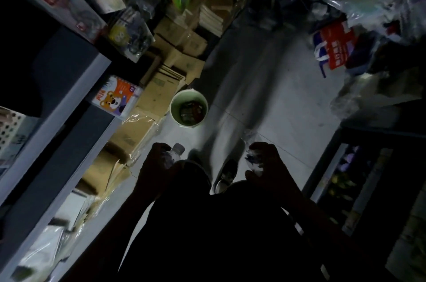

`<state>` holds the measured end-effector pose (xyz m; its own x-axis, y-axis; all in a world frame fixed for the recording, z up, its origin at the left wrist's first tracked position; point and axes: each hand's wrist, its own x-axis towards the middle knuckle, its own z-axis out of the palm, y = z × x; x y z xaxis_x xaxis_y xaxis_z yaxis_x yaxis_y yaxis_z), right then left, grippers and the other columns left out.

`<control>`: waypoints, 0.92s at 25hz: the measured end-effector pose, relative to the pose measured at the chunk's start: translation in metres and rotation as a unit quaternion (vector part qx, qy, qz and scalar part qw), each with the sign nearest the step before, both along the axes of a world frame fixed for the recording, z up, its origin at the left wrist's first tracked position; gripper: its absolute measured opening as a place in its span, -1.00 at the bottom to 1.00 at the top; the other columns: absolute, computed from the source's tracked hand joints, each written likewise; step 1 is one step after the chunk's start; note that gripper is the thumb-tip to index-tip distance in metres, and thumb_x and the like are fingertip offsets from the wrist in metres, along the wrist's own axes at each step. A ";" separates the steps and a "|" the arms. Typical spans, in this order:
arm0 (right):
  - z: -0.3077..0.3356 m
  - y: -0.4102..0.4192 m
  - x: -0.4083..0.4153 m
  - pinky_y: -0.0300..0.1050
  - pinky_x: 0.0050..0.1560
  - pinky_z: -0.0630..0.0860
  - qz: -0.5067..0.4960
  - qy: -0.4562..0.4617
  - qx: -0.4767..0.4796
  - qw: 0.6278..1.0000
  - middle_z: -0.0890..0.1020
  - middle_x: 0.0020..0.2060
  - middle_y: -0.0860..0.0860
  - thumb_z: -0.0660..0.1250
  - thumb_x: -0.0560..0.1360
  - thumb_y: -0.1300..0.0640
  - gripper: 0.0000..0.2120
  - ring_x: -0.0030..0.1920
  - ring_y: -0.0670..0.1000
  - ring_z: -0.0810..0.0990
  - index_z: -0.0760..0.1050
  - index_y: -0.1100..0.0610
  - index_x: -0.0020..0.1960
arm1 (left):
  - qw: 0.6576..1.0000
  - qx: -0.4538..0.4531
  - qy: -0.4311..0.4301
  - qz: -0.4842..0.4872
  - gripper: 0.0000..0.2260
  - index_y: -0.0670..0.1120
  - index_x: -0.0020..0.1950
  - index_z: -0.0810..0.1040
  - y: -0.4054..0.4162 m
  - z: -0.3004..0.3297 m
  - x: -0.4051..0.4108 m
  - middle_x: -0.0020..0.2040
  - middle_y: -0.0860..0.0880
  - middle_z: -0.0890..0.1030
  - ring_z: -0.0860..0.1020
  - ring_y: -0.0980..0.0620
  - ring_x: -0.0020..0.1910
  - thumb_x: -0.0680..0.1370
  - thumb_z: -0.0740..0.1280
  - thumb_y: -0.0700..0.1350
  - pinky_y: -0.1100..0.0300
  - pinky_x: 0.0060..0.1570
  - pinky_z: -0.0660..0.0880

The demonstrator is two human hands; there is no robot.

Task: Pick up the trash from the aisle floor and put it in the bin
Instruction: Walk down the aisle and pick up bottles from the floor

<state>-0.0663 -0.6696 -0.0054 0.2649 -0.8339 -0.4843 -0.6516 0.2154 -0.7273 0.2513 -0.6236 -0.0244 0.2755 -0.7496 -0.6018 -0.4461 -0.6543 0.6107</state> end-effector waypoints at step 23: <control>-0.508 -0.241 0.231 0.12 0.40 0.42 0.185 0.092 0.232 0.951 0.33 0.54 0.19 0.14 0.63 -0.29 -0.28 0.46 0.23 0.41 0.03 0.01 0.65 | 0.961 0.224 0.051 0.157 -0.38 -0.03 0.51 0.19 -0.236 -0.497 0.084 0.29 -0.03 0.51 0.60 -0.05 0.05 0.56 0.43 0.02 -0.14 0.14 0.60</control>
<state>0.1642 -0.9103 -0.5137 0.3744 -0.3850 -0.8435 -0.8518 0.2167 -0.4770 0.3351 -0.8594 -0.5213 0.3683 -0.2988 -0.8804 -0.1370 -0.9541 0.2665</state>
